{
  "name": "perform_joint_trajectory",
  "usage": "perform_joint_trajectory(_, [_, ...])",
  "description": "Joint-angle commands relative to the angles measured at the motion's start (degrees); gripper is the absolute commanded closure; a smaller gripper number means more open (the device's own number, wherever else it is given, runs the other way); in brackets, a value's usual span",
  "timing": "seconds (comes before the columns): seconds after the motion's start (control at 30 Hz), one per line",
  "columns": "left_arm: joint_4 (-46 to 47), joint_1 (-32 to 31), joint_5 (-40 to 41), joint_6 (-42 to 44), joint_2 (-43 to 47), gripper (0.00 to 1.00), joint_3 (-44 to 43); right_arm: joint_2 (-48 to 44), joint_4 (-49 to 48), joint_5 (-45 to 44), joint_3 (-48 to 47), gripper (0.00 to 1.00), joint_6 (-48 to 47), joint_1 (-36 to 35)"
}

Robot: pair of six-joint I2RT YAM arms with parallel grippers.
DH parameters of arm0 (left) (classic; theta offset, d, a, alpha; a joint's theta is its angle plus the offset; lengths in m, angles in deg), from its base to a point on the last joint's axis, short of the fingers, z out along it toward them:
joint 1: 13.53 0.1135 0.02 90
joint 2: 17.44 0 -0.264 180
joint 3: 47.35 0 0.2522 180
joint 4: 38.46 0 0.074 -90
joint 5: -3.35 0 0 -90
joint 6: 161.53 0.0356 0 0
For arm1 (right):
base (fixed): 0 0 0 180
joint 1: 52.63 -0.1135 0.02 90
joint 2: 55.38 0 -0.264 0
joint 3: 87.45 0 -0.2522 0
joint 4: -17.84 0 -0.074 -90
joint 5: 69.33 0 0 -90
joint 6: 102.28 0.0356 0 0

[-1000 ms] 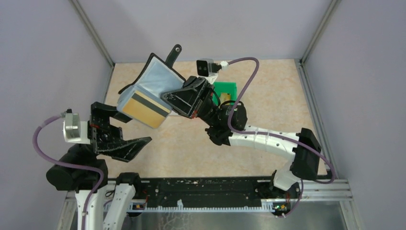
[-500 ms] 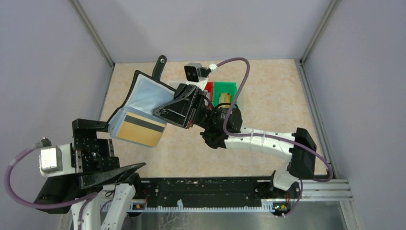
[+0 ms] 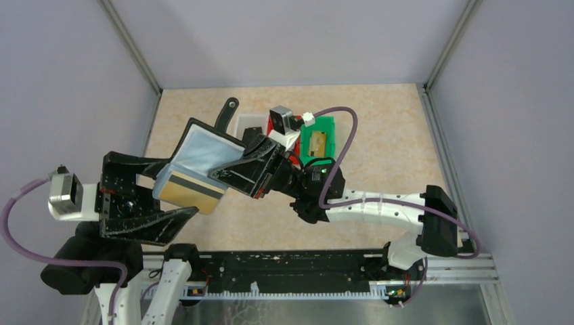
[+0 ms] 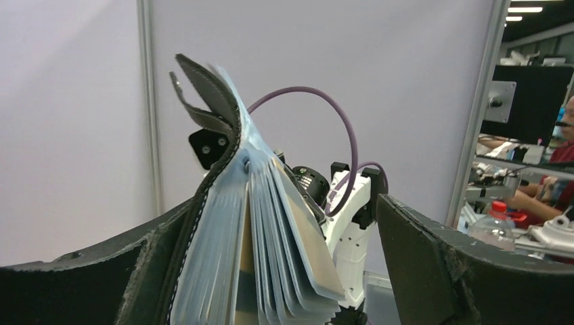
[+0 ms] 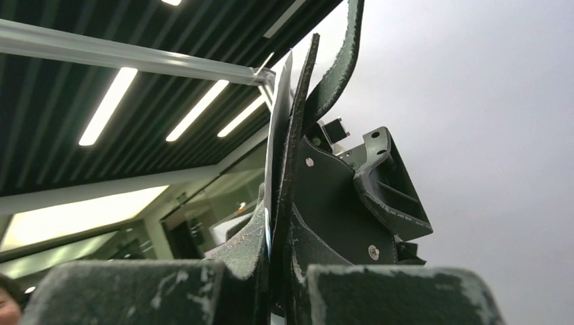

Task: Take the credit cards out of the card holder
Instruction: Remove the credit card from the card holder.

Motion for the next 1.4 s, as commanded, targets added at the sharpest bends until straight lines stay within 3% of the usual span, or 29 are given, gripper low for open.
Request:
perform_joint_trajectory(0.0, [-5.18,-0.41,2.54,-4.18,-1.18,0.04,0.02,-4.97,-5.44,-5.9,1.09,1.0,-7.67,-0.86])
perform_joint_trajectory(0.47, [-6.11,-0.85,-1.24,-6.38,-1.66,0.2,2.75,-5.91,-10.99,-11.57,4.92,1.0,-11.65,-1.19])
perform_joint_trajectory(0.67, [-11.69,-0.85,1.9,-1.1,-2.37,0.4,3.95,-5.32,-11.22,-13.27,5.77,1.0,-14.13,-1.47])
perform_joint_trajectory(0.87, [-10.99,-0.85,1.28,-0.68,-2.64,0.45,4.55,-4.55,-11.73,-15.77,7.52,1.0,-16.9,-1.68])
perform_joint_trajectory(0.93, [-10.34,-0.85,1.07,-0.66,-2.68,0.52,4.56,-4.72,-11.9,-17.11,8.95,1.0,-17.56,-1.71])
perform_joint_trajectory(1.03, [-10.04,-0.94,0.86,-0.02,-2.86,0.68,4.54,-5.82,-11.93,-19.98,12.25,0.94,-19.07,-1.6])
perform_joint_trajectory(1.2, [-8.87,-1.03,-0.82,-0.65,-3.39,0.76,5.06,-7.72,-11.12,-21.68,17.34,0.84,-19.27,-0.56])
perform_joint_trajectory(1.37, [-10.49,-1.03,-1.65,0.96,-4.01,0.87,5.02,-9.03,-9.87,-18.93,20.08,0.53,-16.86,2.08])
